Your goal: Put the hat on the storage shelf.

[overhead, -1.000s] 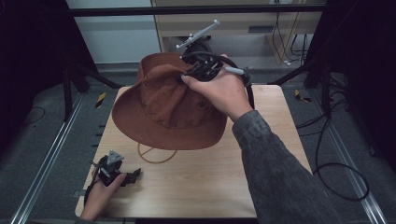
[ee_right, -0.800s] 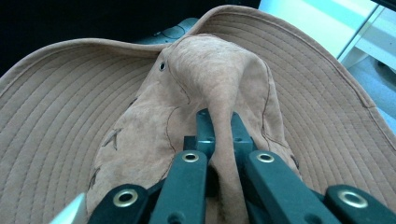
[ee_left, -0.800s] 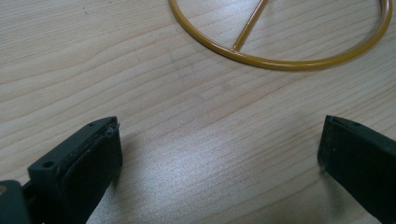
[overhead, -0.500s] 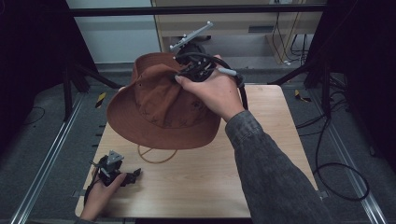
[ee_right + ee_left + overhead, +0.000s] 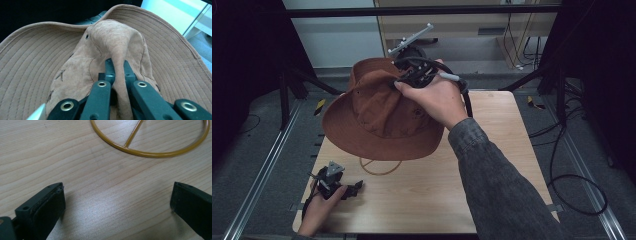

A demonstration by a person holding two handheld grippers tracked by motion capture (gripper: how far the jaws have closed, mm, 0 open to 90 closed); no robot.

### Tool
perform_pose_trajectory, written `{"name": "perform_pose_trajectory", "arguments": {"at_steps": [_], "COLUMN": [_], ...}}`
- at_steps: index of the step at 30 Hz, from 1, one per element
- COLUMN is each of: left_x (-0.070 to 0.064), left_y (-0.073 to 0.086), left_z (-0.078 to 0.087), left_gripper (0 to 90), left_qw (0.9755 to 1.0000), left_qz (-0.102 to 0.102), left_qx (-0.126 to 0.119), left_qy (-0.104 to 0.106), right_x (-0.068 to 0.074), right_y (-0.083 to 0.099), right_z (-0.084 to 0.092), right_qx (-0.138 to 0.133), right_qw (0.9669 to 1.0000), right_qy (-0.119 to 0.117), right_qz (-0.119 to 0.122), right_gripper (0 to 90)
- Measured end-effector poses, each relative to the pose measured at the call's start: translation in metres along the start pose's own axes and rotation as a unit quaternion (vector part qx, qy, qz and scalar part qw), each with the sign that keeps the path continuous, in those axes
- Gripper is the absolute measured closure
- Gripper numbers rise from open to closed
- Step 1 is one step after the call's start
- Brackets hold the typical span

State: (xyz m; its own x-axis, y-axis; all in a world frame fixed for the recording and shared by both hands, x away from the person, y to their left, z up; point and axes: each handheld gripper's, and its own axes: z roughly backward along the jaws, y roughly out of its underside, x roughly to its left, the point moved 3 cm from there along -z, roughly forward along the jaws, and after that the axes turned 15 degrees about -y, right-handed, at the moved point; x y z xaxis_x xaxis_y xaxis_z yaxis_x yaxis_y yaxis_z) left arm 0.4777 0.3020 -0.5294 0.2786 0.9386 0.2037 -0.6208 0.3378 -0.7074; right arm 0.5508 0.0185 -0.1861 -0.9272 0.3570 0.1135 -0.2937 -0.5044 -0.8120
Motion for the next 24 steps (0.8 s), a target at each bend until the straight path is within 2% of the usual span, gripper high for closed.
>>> {"name": "perform_pose_trajectory", "arguments": {"at_steps": [8, 24], "left_x": [0.000, 0.000], "left_y": [0.000, 0.000], "left_z": [0.000, 0.000], "left_gripper": [0.0, 0.0], "left_qw": [1.0000, 1.0000], "left_qz": [0.000, 0.000], "left_qx": [0.000, 0.001], "left_qy": [0.000, 0.000], "right_x": [0.001, 0.004], "right_y": [-0.004, -0.023], "right_z": [-0.006, -0.019], "right_qx": [0.000, -0.010], "right_qw": [1.0000, 0.9999], "right_qy": [-0.003, -0.004], "right_qz": [0.002, 0.006], "right_gripper": [87.9, 87.9]}}
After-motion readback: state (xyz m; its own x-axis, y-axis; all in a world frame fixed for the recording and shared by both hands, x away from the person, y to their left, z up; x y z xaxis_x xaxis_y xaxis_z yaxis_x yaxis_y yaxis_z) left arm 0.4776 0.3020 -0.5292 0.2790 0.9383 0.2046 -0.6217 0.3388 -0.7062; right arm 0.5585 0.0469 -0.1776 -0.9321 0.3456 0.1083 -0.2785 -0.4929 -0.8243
